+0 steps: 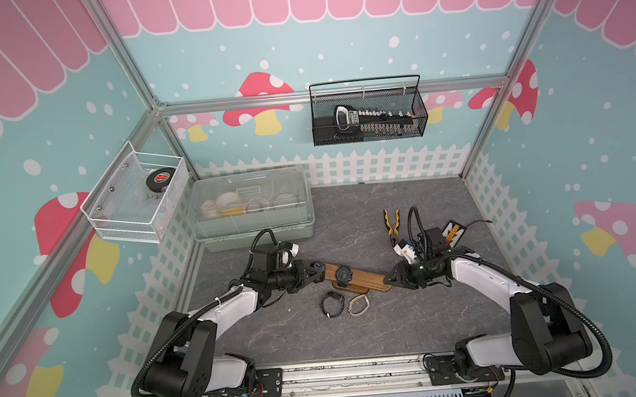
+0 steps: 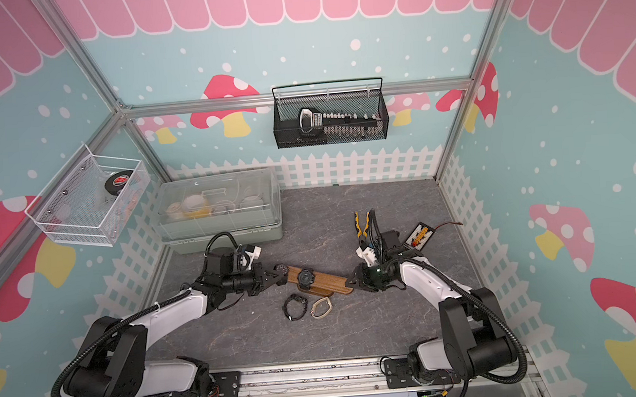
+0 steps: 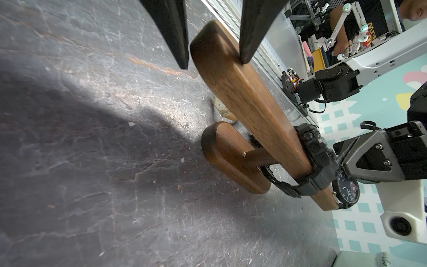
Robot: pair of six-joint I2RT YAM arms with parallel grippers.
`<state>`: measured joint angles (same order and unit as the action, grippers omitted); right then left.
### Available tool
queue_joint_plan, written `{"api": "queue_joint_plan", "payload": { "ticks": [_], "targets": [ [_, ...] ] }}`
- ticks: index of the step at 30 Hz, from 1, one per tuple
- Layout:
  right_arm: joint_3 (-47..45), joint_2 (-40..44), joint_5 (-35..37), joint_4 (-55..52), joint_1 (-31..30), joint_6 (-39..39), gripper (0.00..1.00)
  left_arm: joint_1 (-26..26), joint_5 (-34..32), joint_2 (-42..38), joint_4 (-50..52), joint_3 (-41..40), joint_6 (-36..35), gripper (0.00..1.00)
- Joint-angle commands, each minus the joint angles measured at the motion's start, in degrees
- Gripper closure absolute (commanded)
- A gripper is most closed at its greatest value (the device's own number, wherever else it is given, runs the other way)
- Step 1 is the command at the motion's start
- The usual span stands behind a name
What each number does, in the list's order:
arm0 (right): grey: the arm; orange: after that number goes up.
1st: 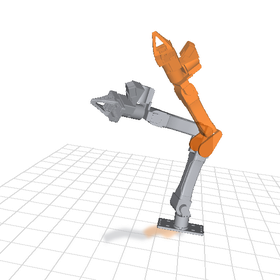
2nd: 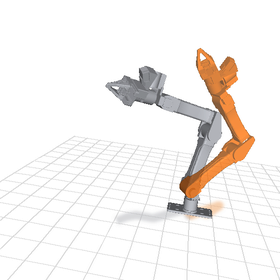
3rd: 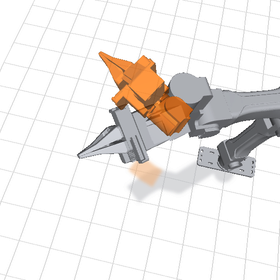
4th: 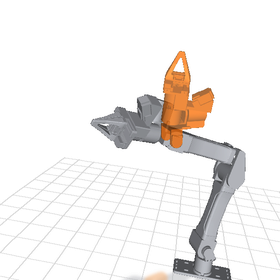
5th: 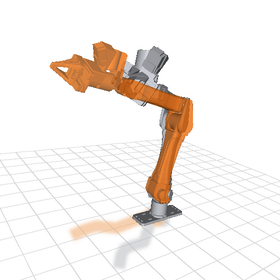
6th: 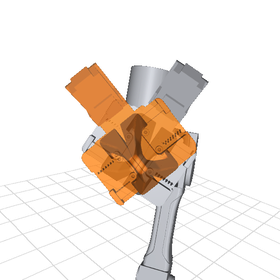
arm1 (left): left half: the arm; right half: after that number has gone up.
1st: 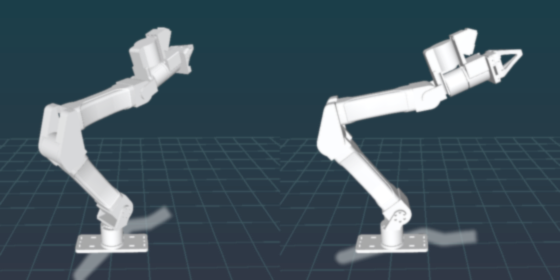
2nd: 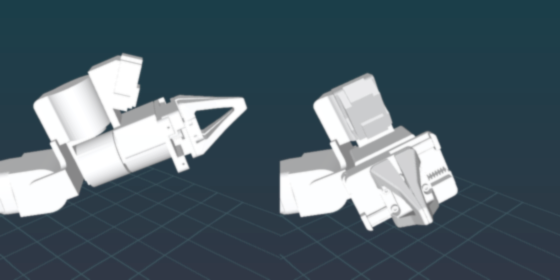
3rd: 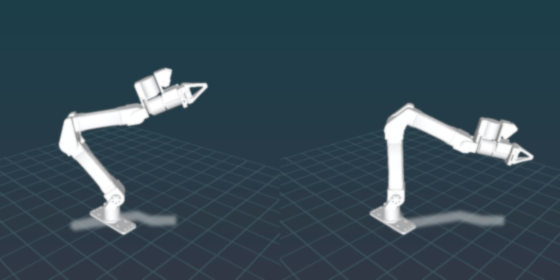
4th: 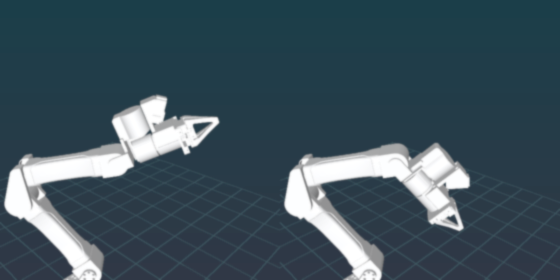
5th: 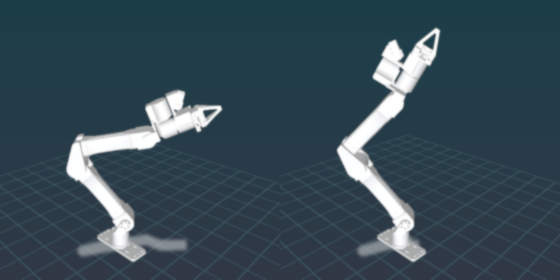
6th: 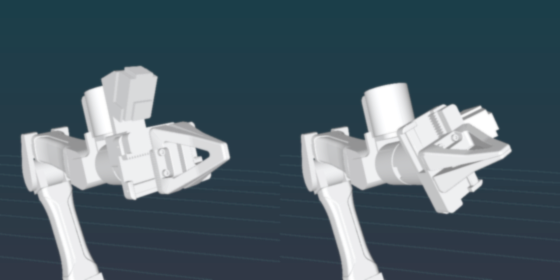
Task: Place watch on stand
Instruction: Place the watch on the stand.
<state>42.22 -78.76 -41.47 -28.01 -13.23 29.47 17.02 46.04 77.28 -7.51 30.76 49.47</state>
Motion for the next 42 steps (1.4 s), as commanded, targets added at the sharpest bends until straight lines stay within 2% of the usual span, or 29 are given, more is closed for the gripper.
{"api": "queue_joint_plan", "payload": {
  "ticks": [1,9,16,30,42],
  "targets": [
    [0.51,-1.61,2.18,0.7,-0.43,0.21,0.66,-0.14,-0.25,-2.29,0.37,-1.6,0.07,1.0],
    [4.35,-4.88,4.57,1.01,-0.39,1.03,0.69,-0.14,-0.69,-6.21,1.05,-4.24,0.63,1.0],
    [6.42,-6.89,5.0,-0.29,-0.39,-0.02,0.69,-0.16,0.16,-6.87,1.55,-3.29,0.49,1.0],
    [8.33,-7.38,5.61,-2.88,-0.39,-1.52,0.69,1.41,1.91,1.4,-7.28,-1.27,3.39,1.0],
    [8.99,-8.17,5.61,-3.24,-0.39,-1.79,0.69,3.74,1.07,1.96,-7.45,-0.09,3.87,1.0]
  ]
}}
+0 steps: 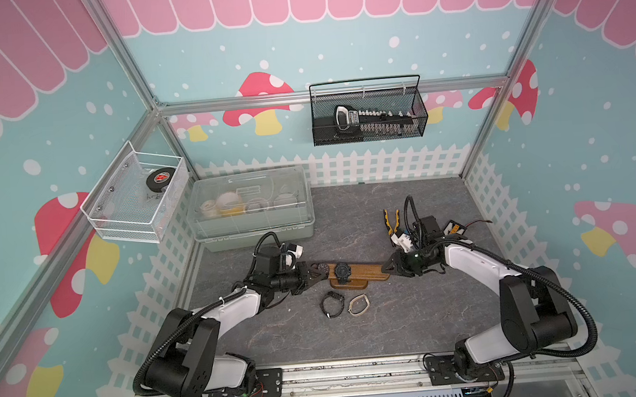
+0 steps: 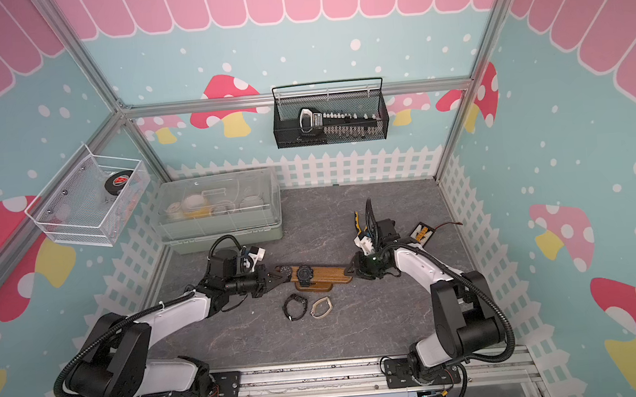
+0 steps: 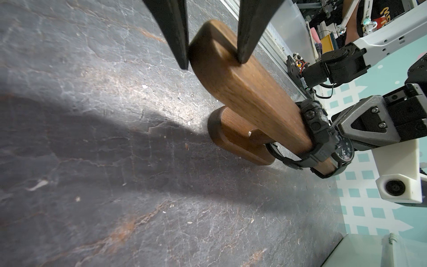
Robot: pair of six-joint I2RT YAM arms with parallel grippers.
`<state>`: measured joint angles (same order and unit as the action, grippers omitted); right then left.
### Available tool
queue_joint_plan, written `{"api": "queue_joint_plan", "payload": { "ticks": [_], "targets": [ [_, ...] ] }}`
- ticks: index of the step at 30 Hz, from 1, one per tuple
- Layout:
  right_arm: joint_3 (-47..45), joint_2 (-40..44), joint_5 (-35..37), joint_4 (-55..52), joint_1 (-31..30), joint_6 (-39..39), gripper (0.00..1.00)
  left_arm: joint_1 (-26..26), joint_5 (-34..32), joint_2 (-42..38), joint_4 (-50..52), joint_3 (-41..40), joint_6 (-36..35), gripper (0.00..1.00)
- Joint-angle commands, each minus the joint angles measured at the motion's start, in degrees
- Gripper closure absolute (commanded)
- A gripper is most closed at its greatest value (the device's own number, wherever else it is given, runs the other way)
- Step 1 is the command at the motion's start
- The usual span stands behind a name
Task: Place watch on stand
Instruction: Place the watch on the stand.
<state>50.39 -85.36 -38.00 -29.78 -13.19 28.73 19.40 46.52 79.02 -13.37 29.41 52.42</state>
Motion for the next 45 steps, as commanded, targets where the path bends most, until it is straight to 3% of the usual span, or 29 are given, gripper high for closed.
{"api": "queue_joint_plan", "payload": {
  "ticks": [1,16,35,45],
  "targets": [
    [0.79,-1.7,2.05,-1.5,-0.48,-1.09,0.69,1.42,0.54,0.23,-1.7,1.35,1.01,1.0],
    [0.26,-2.14,1.94,-0.63,-0.43,-1.31,0.69,3.81,-0.24,2.15,-3.49,2.76,2.2,1.0],
    [3.29,-4.0,2.91,-1.55,-0.43,-1.75,0.7,3.81,-1.93,-5.75,3.58,-2.04,0.29,1.0],
    [4.02,-2.95,3.28,-3.43,-0.43,-2.67,0.7,3.81,-1.17,-1.8,0.8,-0.82,0.41,1.0]
  ]
}}
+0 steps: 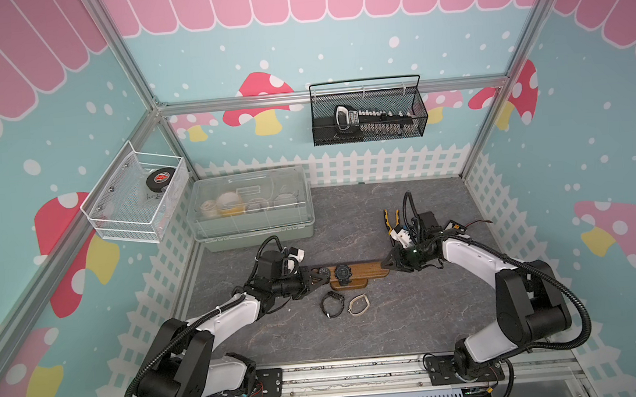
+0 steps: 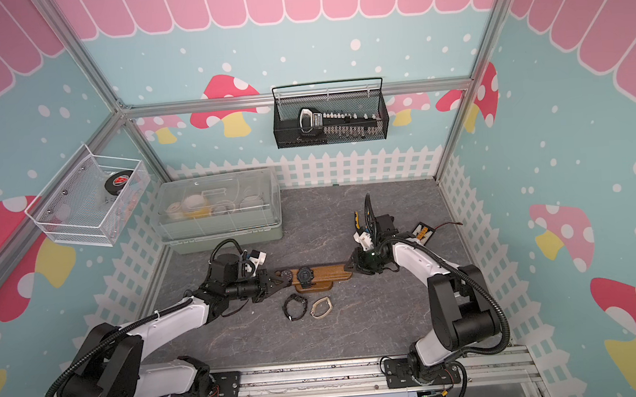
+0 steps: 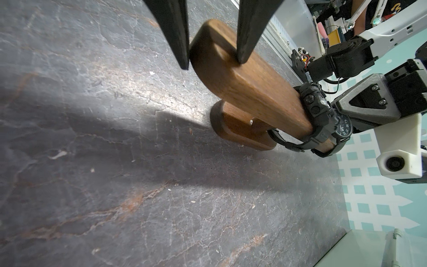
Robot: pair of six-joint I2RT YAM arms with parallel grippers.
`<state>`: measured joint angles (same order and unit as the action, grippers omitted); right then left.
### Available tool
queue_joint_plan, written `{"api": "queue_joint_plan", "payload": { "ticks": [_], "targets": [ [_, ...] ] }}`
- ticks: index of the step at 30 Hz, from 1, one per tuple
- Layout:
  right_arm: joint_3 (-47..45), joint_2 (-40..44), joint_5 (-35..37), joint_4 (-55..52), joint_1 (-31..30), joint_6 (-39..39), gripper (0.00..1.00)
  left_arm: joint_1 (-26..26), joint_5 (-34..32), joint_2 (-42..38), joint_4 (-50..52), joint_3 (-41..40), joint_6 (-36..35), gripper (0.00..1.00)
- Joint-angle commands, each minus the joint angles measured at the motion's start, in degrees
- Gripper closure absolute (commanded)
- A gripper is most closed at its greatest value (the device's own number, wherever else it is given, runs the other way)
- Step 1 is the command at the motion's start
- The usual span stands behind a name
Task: Place watch on stand
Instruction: Place the watch on the stand.
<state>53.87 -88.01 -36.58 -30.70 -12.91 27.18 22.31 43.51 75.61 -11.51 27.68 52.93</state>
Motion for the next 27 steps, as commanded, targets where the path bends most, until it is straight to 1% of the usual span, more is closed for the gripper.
{"api": "queue_joint_plan", "payload": {
  "ticks": [1,6,8,11,15,24,27],
  "targets": [
    [0.46,-0.31,1.99,-2.52,-0.72,-1.16,0.7,0.9,1.93,1.94,-1.17,1.06,-0.1,1.0],
    [0.63,-0.75,1.86,-2.41,-0.73,-1.16,0.7,0.9,2.08,2.09,-0.52,1.8,-0.5,1.0],
    [0.71,-0.89,1.6,-2.52,-0.76,-1.25,0.7,0.9,2.33,2.0,0.12,2.06,-0.71,0.96],
    [0.72,-0.78,1.77,-2.69,-0.77,-1.47,0.7,0.87,2.09,1.23,1.4,2.2,-1.01,0.86],
    [0.76,-0.91,1.77,-2.95,-0.74,-1.69,0.69,0.9,1.66,0.33,3.7,2.85,-1.81,0.79],
    [0.93,-0.66,1.58,-3.51,-0.74,-2.0,0.7,0.9,1.4,-0.42,6.4,4.3,-2.65,0.77],
    [1.07,-0.63,1.86,-3.84,-0.72,-2.22,0.7,0.88,1.24,-0.58,8.69,5.32,-3.88,0.75]
  ]
}}
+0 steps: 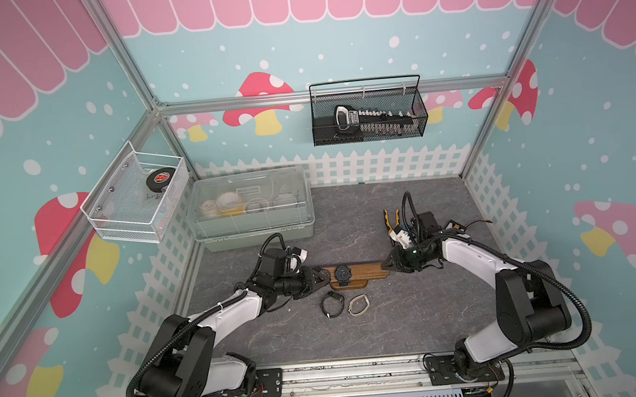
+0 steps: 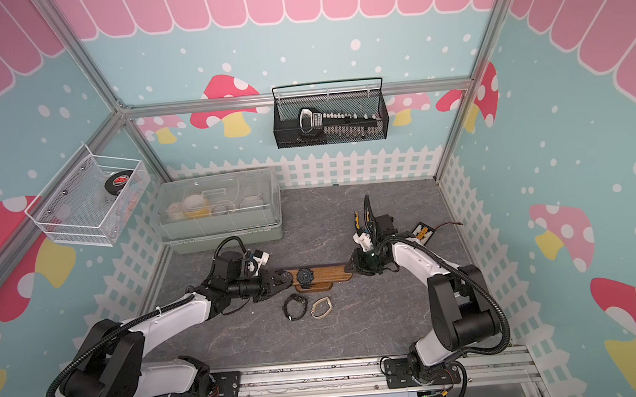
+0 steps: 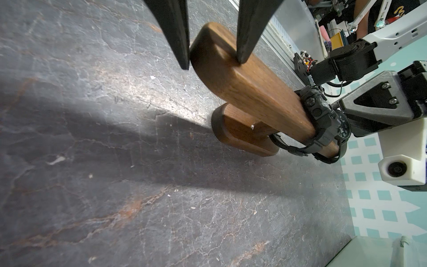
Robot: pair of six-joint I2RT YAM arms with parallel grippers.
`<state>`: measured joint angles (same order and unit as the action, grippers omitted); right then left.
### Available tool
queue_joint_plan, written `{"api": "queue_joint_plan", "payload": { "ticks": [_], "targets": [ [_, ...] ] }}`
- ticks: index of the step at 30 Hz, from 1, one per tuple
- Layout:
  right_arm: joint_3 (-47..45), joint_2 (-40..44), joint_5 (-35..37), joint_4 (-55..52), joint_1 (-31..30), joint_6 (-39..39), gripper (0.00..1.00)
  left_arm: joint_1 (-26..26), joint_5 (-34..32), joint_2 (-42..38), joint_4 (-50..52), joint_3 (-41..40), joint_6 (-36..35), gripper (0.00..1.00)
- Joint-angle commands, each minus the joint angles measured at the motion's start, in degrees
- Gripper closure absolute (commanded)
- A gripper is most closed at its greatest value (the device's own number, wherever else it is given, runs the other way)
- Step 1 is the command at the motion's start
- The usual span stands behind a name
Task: Place watch on stand
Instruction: Place the watch on the stand.
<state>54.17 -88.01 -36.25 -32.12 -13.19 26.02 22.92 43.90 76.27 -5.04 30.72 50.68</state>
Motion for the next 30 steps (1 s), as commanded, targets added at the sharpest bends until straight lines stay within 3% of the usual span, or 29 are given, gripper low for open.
{"api": "queue_joint_plan", "payload": {
  "ticks": [1,9,30],
  "targets": [
    [0.79,-0.62,1.53,-2.43,-0.44,-1.06,0.7,0.27,0.71,-1.38,3.38,2.66,-2.17,0.72],
    [0.94,-0.88,1.53,-2.51,-0.43,-1.24,0.7,-0.96,-0.07,-2.0,8.48,4.71,-4.44,0.64],
    [0.5,-1.33,1.56,-2.42,-0.5,-1.57,0.7,-4.26,-2.24,0.37,17.79,11.87,-10.37,0.63]
  ]
}}
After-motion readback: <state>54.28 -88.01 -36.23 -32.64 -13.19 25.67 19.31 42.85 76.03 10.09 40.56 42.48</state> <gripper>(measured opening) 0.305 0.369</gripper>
